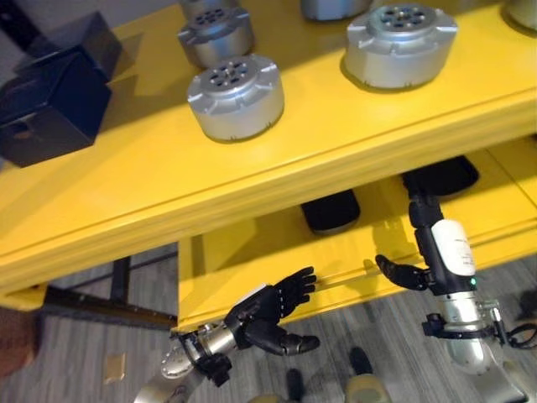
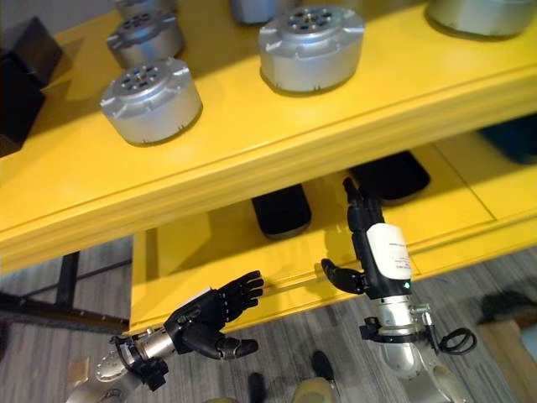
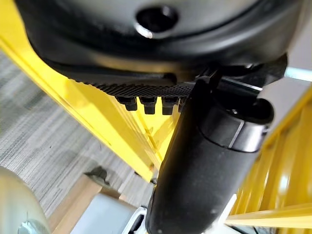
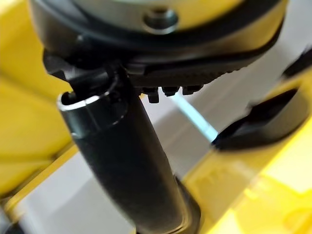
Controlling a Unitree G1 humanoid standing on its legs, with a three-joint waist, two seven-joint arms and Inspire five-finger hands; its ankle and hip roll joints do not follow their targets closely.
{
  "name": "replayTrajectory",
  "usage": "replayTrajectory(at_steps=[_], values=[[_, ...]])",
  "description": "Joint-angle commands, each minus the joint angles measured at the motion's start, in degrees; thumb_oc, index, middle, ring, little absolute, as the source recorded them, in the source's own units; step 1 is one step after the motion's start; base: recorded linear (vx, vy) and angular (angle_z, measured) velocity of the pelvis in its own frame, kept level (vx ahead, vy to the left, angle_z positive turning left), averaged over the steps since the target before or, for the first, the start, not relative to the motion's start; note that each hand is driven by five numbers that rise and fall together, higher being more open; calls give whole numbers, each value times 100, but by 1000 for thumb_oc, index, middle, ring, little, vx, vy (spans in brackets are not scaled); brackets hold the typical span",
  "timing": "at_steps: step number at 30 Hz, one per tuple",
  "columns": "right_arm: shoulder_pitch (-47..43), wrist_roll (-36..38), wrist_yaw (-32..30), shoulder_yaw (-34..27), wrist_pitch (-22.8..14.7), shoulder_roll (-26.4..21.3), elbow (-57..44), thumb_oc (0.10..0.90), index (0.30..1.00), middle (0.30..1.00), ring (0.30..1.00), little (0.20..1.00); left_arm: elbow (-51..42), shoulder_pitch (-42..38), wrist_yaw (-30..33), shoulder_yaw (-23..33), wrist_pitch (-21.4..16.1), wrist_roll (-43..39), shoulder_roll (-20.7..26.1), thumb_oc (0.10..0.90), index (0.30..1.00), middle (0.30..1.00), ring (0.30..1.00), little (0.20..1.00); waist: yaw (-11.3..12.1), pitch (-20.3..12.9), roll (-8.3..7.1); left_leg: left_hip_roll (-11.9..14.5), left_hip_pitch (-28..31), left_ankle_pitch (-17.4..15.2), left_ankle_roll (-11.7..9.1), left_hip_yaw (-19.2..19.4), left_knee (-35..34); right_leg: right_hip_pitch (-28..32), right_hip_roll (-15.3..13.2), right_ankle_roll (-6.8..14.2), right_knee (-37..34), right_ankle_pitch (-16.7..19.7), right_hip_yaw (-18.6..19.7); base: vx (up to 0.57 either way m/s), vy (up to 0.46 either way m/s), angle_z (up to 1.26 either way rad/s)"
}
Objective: Move parts from the plastic box to the shelf.
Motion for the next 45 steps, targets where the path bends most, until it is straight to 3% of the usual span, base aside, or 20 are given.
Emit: replayTrajectory(at_steps=[1,6,8,9,10,11,15,17,19,21,22,25,30,34,36,45], values=[[-512,177,-452,-92,-445,-194,-259,900,1000,1000,1000,1000,-155,2,-246,187,-719,-103,82,900,1000,1000,1000,1000,125,-517,-17,-284,-302,-713,256,-54,420,-42,954,-253,71,-296,-30,-56,107,-21],[-309,268,-383,-254,-346,-174,-352,900,1000,1000,1000,1000,-87,-153,-569,-22,-864,-224,134,900,1000,1000,1000,1000,-5,-523,-114,-172,-224,-484,280,64,-89,-183,1020,-183,60,-223,27,-78,130,-12],[-324,259,-337,-223,-446,-171,-361,900,1000,1000,1000,1000,-54,-176,-470,-92,-968,-119,137,900,1000,1000,1000,1000,20,-488,-151,-111,-233,-493,264,341,-111,-293,968,-164,267,-321,-339,-108,60,-32],[-381,245,-273,-179,-523,-164,-344,900,1000,1000,1000,1000,-33,-195,-384,-110,-1017,-114,137,900,1000,1000,1000,1000,59,-450,-169,-49,-226,-497,246,593,-119,-387,883,-125,455,-388,-702,-144,28,-70],[-494,317,-182,-107,-601,-180,-320,900,1000,1000,1000,1000,-18,-237,-274,-123,-1064,-170,133,900,1000,1000,1000,1000,101,-388,-193,50,-213,-510,242,970,-109,-507,738,-77,678,-460,-1164,-158,19,-100],[-556,395,-164,-43,-574,-195,-313,900,1000,1000,1000,1000,-14,-273,-262,-123,-1058,-203,123,900,1000,1000,1000,1000,131,-355,-218,114,-202,-529,251,1200,-89,-568,612,-41,790,-493,-1378,-124,4,-105],[-571,400,-229,24,-450,-201,-300,900,1000,1000,1000,1000,145,-455,-290,-249,-1139,-126,99,900,1000,1000,1000,1000,82,-338,-285,221,-140,-584,297,1492,6,-529,267,93,860,-447,-1418,-36,-70,-129],[-609,212,-225,34,-434,-147,-216,900,1000,1000,1000,1000,235,-554,-342,-260,-1259,-328,84,900,1000,1000,1000,1000,81,-386,-304,304,-70,-620,296,1710,41,-456,-85,259,815,-321,-1548,-2,-107,-29],[-621,201,-201,37,-424,-124,-217,900,1000,1000,1000,1000,240,-558,-358,-246,-1265,-363,75,900,1000,1000,1000,1000,81,-364,-312,319,-9,-646,297,1756,45,-400,-174,297,814,-303,-1610,2,-107,-41],[-714,203,-119,140,-329,91,-267,900,1000,1000,1000,1000,363,-552,-291,-190,-1335,-212,16,900,1000,1000,1000,1000,166,-429,-351,525,137,-672,223,2133,48,-367,-787,456,861,180,-1937,9,-327,-26],[-725,214,-109,144,-242,143,-309,900,1000,1000,1000,1000,374,-554,-311,-185,-1308,-155,14,900,1000,1000,1000,1000,182,-478,-338,606,227,-762,175,2142,15,-273,-919,557,896,173,-1978,35,-310,-42],[-721,241,-150,141,-88,160,-319,900,1000,1000,1000,1000,355,-561,-676,-170,-1162,-252,42,900,1000,1000,1000,1000,220,-554,-340,733,217,-689,96,2225,19,-29,-839,518,662,8,-2085,10,-258,-47],[-700,194,-291,171,54,64,-152,900,1000,1000,1000,1000,116,-482,-335,-51,-1091,-332,16,900,1000,1000,1000,1000,207,-683,-356,863,367,-602,-157,2391,-88,172,-595,550,2,-8,-2337,1,-246,-37],[-673,197,-329,145,74,36,-116,900,1000,1000,1000,1000,106,-471,-318,-46,-1091,-292,13,900,1000,1000,1000,1000,189,-707,-360,883,385,-605,-187,2397,-98,210,-534,522,-84,-16,-2335,11,-196,-41],[-555,244,-579,-82,179,-114,167,900,1000,1000,1000,1000,22,-374,-192,48,-1188,-319,59,900,1000,1000,1000,1000,65,-818,-327,1093,414,-544,-363,2434,-132,344,-225,285,-239,-200,-2263,72,-689,-7],[-462,229,-577,-318,-5,-384,446,900,1000,1000,1000,1000,112,-432,152,212,-1453,-489,-9,900,1000,1000,1000,1000,-85,-742,-277,1585,296,-163,-625,2292,23,276,243,-226,-76,-549,-1939,30,-330,-57]])
